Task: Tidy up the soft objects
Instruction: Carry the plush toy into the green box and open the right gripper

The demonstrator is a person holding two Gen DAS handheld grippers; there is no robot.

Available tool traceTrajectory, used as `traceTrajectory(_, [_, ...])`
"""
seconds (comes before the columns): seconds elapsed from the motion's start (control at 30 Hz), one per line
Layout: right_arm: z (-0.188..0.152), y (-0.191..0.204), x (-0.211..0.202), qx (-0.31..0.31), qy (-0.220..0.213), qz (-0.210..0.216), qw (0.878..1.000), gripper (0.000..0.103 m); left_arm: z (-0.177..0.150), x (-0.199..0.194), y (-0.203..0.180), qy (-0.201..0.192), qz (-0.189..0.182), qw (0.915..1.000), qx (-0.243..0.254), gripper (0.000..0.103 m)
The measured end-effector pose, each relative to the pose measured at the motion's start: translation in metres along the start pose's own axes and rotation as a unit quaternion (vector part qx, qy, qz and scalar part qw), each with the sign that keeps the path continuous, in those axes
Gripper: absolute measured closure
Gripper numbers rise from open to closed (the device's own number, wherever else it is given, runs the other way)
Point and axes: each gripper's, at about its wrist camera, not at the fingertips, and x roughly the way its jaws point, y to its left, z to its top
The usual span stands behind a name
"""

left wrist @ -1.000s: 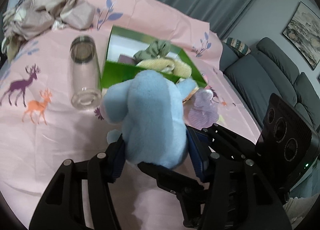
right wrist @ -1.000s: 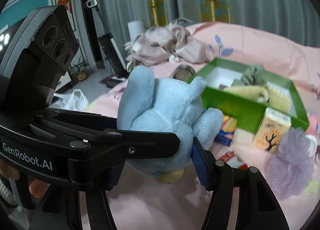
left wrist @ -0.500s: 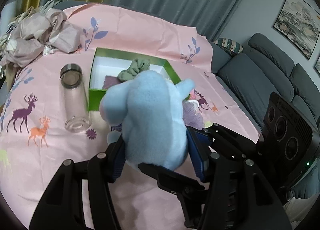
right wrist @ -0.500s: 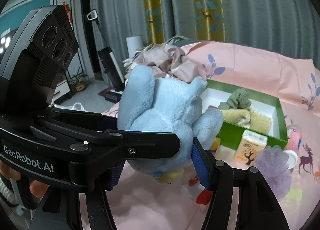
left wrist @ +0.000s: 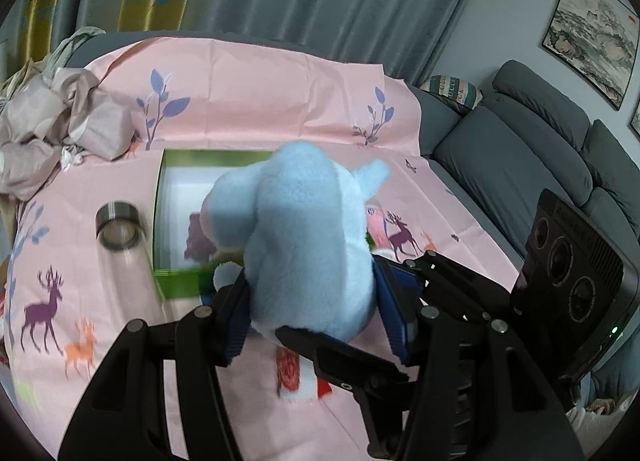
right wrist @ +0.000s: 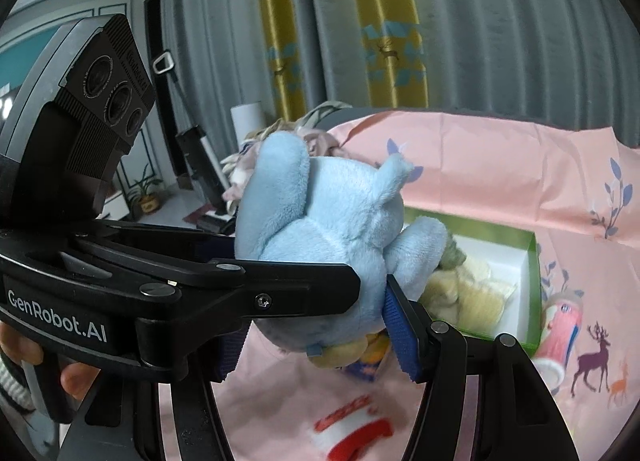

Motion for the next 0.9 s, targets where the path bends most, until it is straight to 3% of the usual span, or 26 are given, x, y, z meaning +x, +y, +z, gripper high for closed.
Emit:
traceTrajectory(0.53, [0.042, -0.060, 0.072, 0.030, 0.007, -0.028, 0.999, 0.039, 0.070, 0.070, 0.048, 0.021, -0.013, 0.9984, -0.050, 0.049])
traceTrajectory(0.9, [0.033, -0.088, 0.132, 0.052, 0.082, -0.044, 0.994, 0.039, 0.071, 0.126, 0.091, 0.066, -0.009, 0.9915, -0.112, 0.048])
